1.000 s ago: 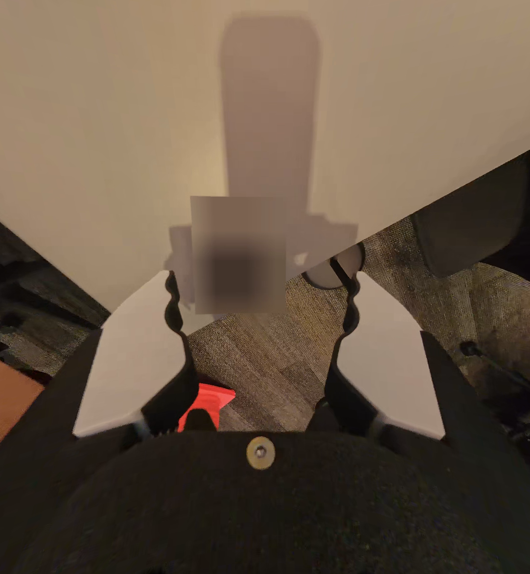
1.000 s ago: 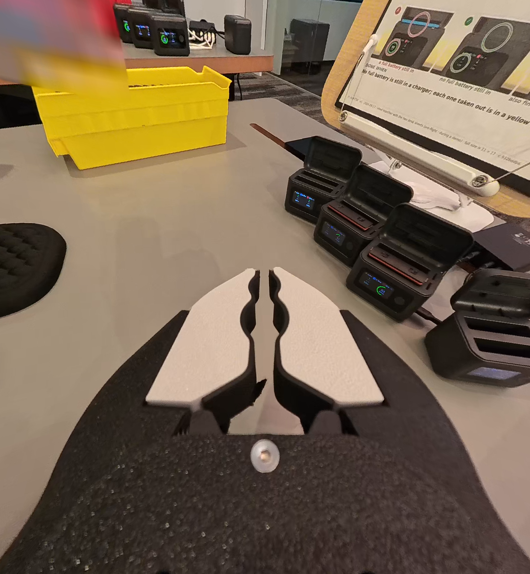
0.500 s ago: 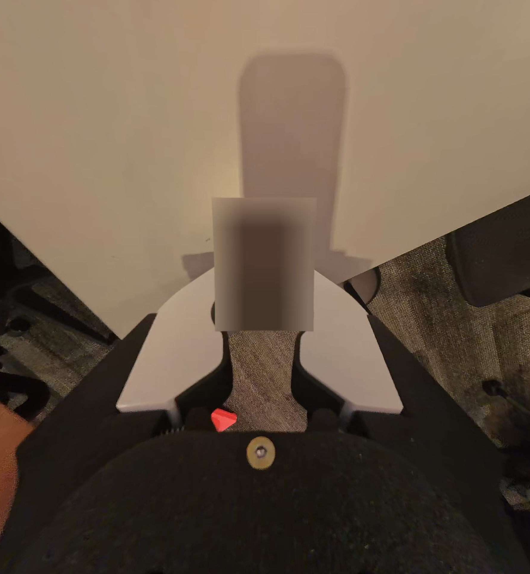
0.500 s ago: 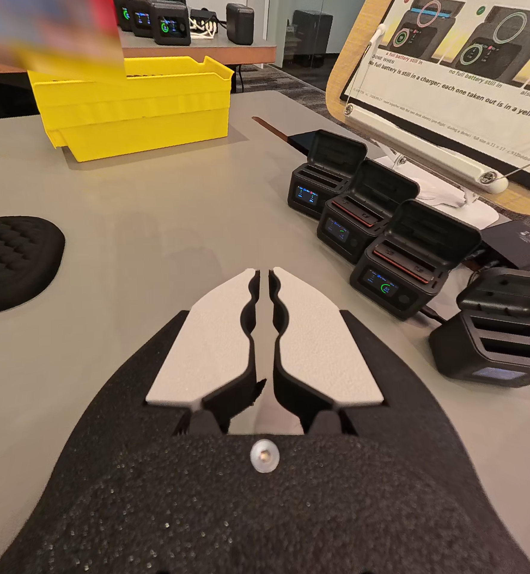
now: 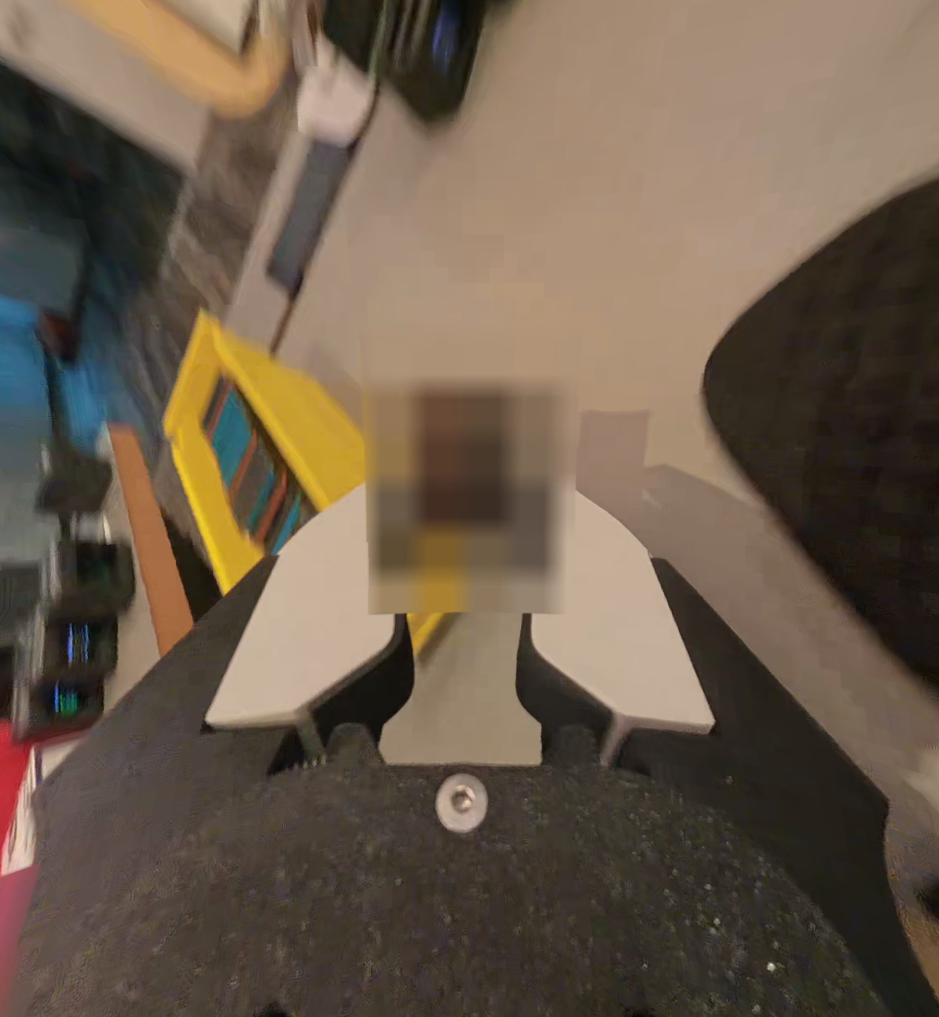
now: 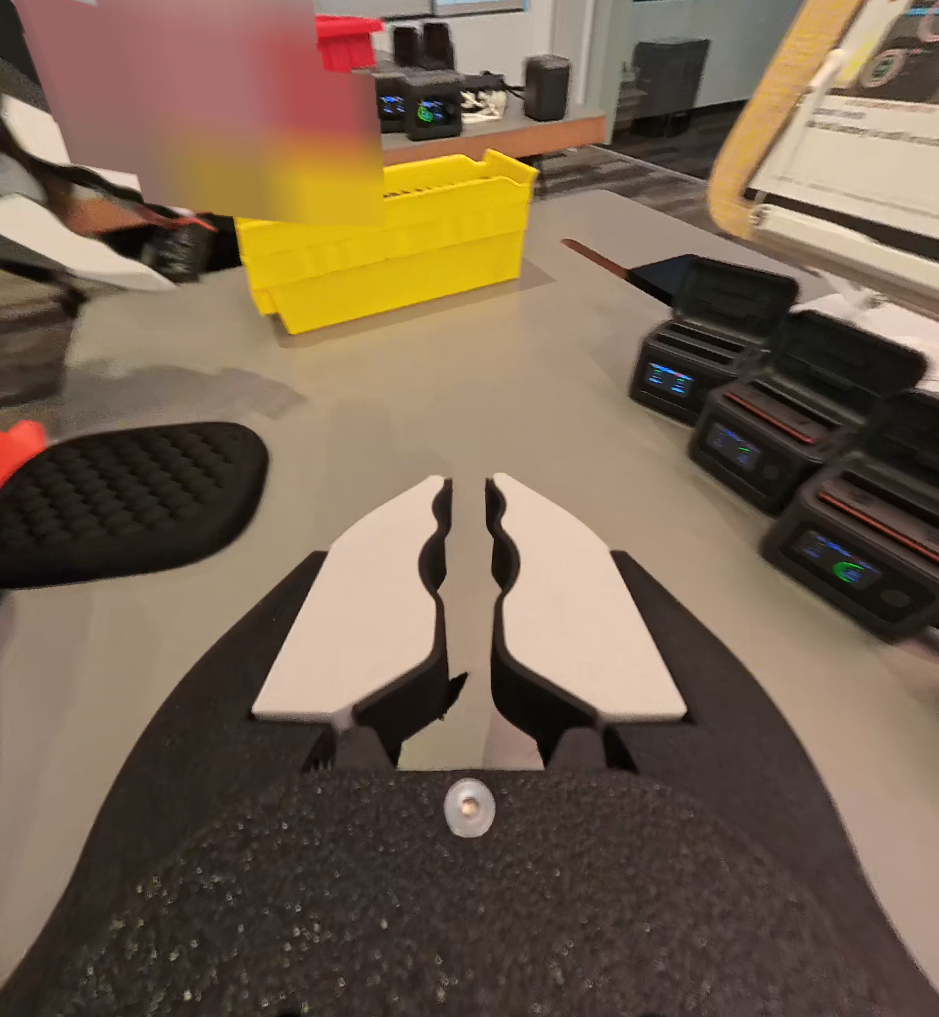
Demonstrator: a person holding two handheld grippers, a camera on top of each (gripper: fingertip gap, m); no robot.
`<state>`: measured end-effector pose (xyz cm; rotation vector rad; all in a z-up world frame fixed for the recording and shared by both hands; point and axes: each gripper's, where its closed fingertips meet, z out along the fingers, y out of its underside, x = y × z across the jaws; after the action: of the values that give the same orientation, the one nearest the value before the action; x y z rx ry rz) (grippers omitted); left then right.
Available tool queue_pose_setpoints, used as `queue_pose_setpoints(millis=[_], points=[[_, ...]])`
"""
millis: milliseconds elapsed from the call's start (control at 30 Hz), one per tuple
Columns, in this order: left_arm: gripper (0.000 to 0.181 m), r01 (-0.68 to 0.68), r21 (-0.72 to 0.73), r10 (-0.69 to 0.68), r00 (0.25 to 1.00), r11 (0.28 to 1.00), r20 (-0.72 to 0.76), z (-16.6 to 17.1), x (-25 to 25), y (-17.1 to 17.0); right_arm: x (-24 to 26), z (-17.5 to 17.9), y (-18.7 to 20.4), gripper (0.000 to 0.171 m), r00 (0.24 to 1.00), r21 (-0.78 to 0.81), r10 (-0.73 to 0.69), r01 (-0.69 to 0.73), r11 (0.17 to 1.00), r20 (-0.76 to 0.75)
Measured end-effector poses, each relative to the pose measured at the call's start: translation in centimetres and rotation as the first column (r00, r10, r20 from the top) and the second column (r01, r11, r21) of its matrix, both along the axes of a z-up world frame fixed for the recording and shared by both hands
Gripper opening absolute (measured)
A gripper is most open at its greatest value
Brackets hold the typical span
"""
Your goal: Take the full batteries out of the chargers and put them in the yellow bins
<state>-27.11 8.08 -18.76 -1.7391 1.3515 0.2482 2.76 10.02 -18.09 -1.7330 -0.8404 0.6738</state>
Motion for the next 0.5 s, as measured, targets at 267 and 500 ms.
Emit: queue_pose_setpoints(millis=[267, 500], points=[[0.042, 0.366, 0.257, -0.394, 0.917, 0.894, 0.067, 1.0, 19.6, 0.0, -3.8, 0.2, -3.0, 0.028, 0.985, -0.082, 0.16, -0.165, 0.983, -0.072], [0.042, 0.45, 0.36, -0.483, 0.876, 0.818, 0.003, 2.1, 27.5, 2.1, -0.3, 1.4, -2.1, 0.029, 0.988, -0.1, 0.079, -0.093, 0.991, -0.136]])
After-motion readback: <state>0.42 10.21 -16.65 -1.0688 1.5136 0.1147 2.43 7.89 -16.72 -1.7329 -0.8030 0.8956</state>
